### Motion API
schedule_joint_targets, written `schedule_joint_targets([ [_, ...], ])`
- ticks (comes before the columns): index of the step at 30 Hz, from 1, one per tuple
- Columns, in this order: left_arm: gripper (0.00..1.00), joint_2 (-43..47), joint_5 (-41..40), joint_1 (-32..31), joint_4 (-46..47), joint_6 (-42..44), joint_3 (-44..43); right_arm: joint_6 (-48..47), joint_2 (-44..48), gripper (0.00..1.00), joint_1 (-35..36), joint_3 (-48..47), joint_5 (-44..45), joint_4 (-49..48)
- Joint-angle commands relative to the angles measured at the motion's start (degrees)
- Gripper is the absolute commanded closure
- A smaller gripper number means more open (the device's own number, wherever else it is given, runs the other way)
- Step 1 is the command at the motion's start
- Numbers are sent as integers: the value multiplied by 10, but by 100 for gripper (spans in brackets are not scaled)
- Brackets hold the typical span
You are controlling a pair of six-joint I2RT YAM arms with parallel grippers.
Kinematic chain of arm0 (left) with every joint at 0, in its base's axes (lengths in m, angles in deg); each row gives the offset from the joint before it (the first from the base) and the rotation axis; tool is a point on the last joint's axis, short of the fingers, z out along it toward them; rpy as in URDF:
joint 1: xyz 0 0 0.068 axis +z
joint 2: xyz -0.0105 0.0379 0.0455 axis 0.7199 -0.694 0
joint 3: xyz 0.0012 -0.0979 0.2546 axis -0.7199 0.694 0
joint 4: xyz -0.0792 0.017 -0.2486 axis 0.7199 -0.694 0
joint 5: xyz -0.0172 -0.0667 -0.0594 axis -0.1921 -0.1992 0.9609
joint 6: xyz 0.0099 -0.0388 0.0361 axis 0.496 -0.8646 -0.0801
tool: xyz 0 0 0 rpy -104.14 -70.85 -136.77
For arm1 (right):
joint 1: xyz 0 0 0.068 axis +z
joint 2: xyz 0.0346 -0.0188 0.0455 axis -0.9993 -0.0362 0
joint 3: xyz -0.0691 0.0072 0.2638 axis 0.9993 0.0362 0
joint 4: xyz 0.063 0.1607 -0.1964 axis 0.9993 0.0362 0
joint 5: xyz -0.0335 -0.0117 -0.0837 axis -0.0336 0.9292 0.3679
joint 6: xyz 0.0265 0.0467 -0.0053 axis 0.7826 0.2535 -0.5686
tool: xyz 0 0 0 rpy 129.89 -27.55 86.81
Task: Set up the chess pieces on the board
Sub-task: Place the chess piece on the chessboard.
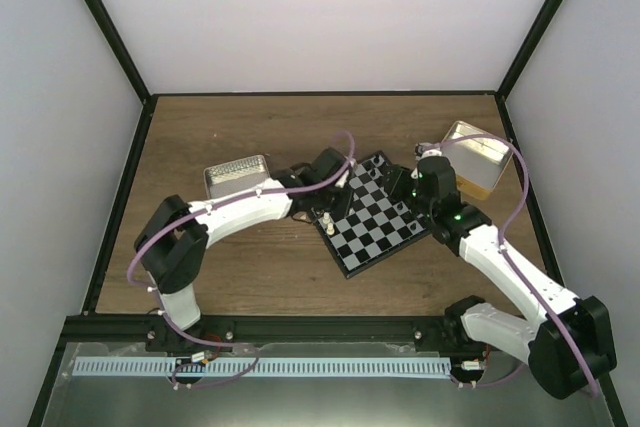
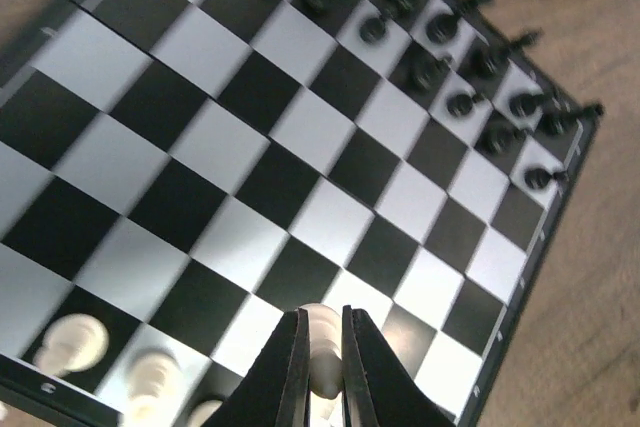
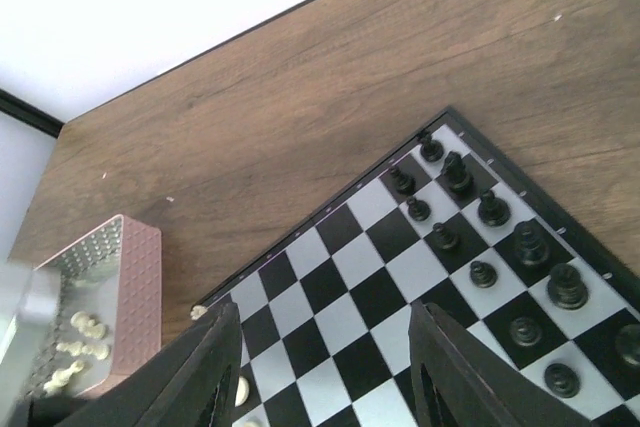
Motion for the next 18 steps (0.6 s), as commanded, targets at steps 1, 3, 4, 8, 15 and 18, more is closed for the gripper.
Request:
schedule_joint_targets([
  [1, 93, 23, -41, -45, -28, 29, 17, -20, 26, 52, 5, 0, 87, 3],
  [3, 93, 34, -44, -60, -26, 32, 33, -23, 39, 52, 4, 3, 122, 3],
  [4, 93, 39, -47, -65, -24, 32, 40, -22, 44, 52, 4, 4, 134, 2],
  [8, 93, 46, -58, -77, -19, 26, 67, -4, 64, 52, 4, 21, 171, 3],
  [15, 92, 23, -70, -80, -14, 11, 75, 27, 87, 51, 5, 51, 189, 2],
  [18, 92, 16, -66, -85, -11, 10, 75, 26, 85, 50, 5, 51, 188, 2],
])
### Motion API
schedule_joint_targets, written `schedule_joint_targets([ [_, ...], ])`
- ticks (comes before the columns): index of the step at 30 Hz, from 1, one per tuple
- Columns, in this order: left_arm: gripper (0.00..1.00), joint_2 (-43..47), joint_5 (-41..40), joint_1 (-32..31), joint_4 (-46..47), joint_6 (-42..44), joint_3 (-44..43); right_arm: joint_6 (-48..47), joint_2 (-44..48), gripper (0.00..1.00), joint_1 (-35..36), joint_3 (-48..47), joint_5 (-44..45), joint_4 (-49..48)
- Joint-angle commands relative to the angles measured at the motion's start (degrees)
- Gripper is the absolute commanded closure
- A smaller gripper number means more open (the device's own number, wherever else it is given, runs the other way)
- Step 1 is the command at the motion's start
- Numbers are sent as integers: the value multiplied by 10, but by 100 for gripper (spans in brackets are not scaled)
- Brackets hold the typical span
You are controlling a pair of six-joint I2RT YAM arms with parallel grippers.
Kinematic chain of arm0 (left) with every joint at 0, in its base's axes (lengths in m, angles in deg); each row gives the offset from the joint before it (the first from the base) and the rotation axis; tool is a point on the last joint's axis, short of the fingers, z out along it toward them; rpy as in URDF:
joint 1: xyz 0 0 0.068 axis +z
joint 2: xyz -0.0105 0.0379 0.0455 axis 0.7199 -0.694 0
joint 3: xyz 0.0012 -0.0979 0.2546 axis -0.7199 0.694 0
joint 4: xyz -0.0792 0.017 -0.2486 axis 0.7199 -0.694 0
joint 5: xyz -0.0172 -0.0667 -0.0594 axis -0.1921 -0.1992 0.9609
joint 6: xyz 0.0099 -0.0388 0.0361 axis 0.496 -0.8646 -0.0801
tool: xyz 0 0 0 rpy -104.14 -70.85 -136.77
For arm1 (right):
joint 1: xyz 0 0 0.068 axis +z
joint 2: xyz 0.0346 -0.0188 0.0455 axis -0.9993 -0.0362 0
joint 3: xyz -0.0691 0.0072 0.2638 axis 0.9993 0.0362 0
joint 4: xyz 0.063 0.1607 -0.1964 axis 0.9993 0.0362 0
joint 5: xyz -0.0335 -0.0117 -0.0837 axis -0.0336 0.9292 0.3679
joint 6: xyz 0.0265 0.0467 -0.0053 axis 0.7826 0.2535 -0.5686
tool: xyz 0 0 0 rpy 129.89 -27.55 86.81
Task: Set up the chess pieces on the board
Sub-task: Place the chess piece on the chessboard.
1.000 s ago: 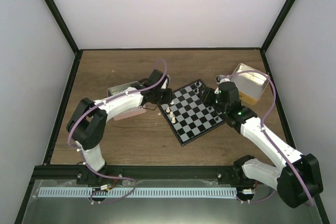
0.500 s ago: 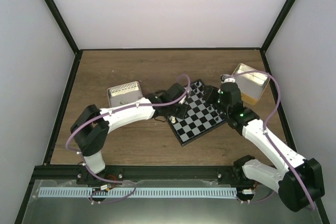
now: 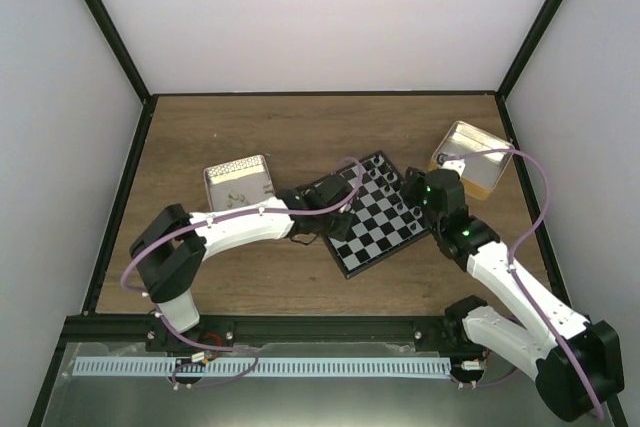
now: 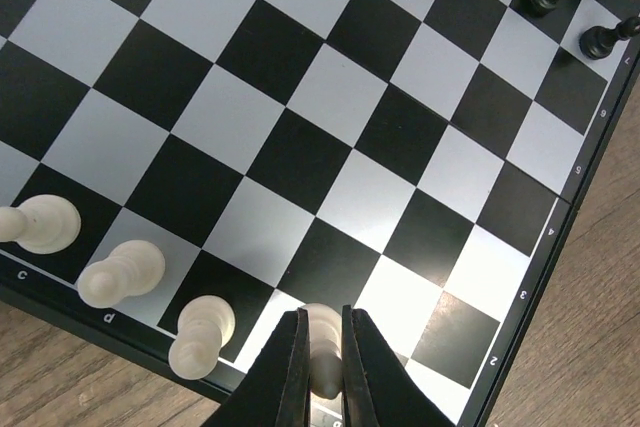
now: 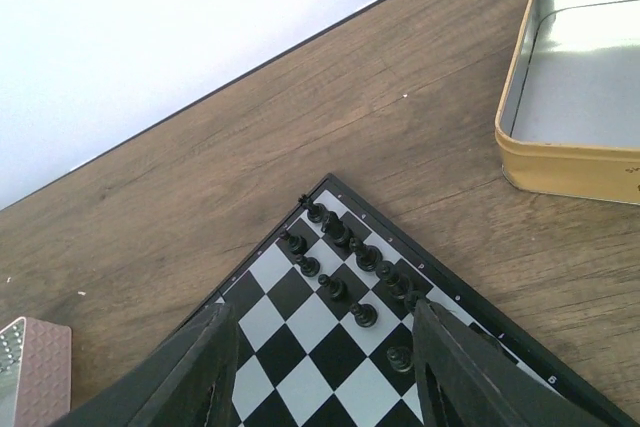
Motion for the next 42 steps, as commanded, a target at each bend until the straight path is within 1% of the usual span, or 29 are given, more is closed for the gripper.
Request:
schedule_joint_targets([
  [1, 92, -17, -4, -11, 9, -5, 2, 10, 5, 50, 4, 0, 23, -1],
  [3, 92, -21, -8, -19, 7, 0, 0, 11, 0, 50, 4, 1, 20, -3],
  [5, 92, -32, -51, -25, -15, 9, -10, 11, -4, 49, 4, -1, 16, -4],
  [7, 92, -40, -70, -26, -33, 11, -16, 12, -8, 49, 4, 0, 12, -6],
  [14, 92, -49, -66, -32, -18, 2, -9, 13, -16, 48, 4, 0, 7, -9],
  [17, 90, -55, -50, -32, -10, -3, -9, 13, -13, 48, 5, 1, 9, -6],
  [22, 88, -52, -57, -33, -15, -6, -6, 10, -10, 48, 4, 1, 15, -4],
  [29, 79, -45, -33, -33, -17, 2, -11, 16, -11, 47, 4, 0, 10, -5],
  [35, 70, -19, -28, -33, -29, 4, -31, 16, -6, 46, 4, 0, 10, -2],
  [38, 62, 0, -42, -29, -40, 4, -48, 16, -1, 46, 4, 0, 9, 0],
  [42, 58, 20, -75, -11, -56, 2, -64, 16, 4, 46, 4, 1, 4, 2],
])
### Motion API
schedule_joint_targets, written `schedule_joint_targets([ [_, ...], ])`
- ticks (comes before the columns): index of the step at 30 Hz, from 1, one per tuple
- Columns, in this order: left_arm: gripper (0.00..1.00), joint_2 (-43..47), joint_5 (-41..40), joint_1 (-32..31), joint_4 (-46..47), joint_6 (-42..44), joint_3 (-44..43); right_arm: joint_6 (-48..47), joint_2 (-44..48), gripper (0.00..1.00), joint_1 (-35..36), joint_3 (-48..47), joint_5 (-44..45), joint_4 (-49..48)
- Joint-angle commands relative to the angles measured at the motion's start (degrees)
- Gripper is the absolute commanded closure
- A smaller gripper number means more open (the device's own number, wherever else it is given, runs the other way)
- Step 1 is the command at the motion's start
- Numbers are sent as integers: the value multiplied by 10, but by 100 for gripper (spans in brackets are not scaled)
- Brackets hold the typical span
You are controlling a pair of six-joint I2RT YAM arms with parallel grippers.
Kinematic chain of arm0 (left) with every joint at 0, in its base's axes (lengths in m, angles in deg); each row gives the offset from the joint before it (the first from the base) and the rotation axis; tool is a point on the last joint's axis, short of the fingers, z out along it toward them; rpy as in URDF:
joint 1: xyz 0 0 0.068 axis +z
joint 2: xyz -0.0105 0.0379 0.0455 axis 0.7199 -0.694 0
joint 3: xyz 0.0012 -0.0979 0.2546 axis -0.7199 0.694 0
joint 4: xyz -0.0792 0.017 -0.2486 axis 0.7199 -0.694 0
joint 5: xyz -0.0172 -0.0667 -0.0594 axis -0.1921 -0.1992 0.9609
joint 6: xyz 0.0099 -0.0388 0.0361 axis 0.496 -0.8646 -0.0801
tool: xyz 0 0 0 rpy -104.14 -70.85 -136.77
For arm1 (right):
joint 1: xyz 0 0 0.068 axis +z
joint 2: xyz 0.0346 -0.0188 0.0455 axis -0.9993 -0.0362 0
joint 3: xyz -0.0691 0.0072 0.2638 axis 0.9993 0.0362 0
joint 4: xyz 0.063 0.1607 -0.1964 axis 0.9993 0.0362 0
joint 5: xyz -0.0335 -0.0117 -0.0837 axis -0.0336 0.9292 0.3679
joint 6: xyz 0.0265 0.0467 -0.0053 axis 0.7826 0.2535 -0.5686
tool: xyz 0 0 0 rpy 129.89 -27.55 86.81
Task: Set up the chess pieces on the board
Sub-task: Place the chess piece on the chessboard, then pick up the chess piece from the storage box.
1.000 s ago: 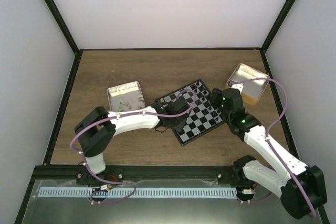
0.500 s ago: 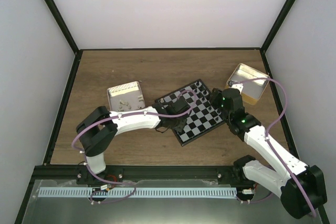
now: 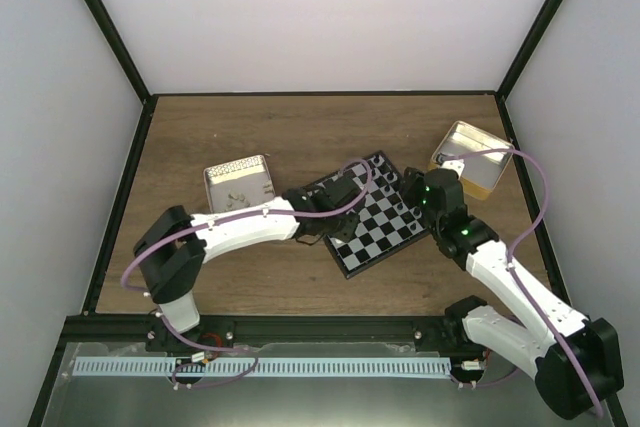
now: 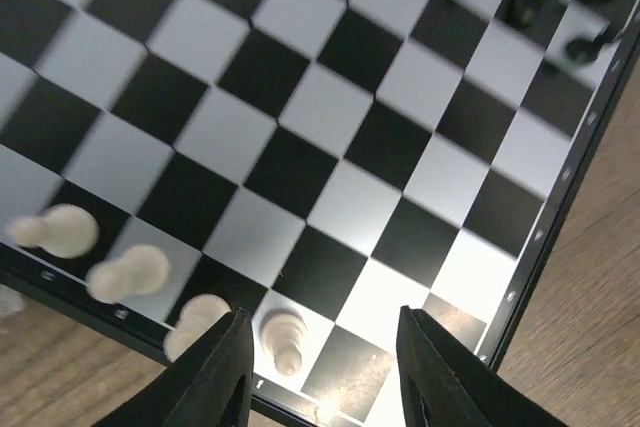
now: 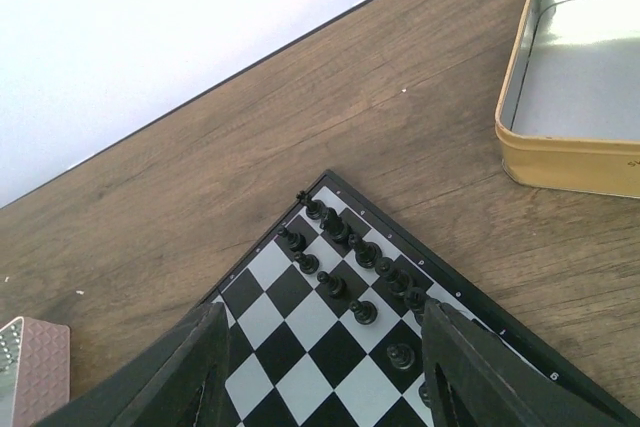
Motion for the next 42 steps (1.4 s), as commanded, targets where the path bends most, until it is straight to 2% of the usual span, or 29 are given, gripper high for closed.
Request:
schedule_joint_targets([
  [1, 58, 42, -41, 25, -19, -3, -31, 7, 15, 46, 4, 0, 2, 4],
  [7, 52, 81, -78, 120, -25, -31, -2, 6, 17, 45, 4, 0, -3, 5],
  [11, 51, 96, -71, 217, -37, -36, 27, 9, 14, 45, 5, 1, -10, 3],
  [12, 51, 103, -76, 269, -36, -35, 48, 10, 13, 45, 4, 1, -16, 1],
  [14, 51, 103, -77, 307, -35, -36, 63, 11, 10, 45, 4, 2, -20, 0],
  [18, 51, 93, -62, 370, -21, -44, 89, 8, 3, 45, 4, 2, -27, -3],
  [20, 56, 89, -47, 393, -7, -49, 104, 8, 1, 45, 5, 2, -28, -3],
  [28, 72, 68, -74, 434, -3, -60, 131, 5, 1, 45, 4, 7, -35, -2],
  [38, 74, 47, -83, 440, 24, -54, 166, 3, -4, 45, 5, 13, -35, -4],
  [42, 78, 37, -81, 441, 39, -52, 166, 1, -7, 45, 4, 10, -35, -3],
])
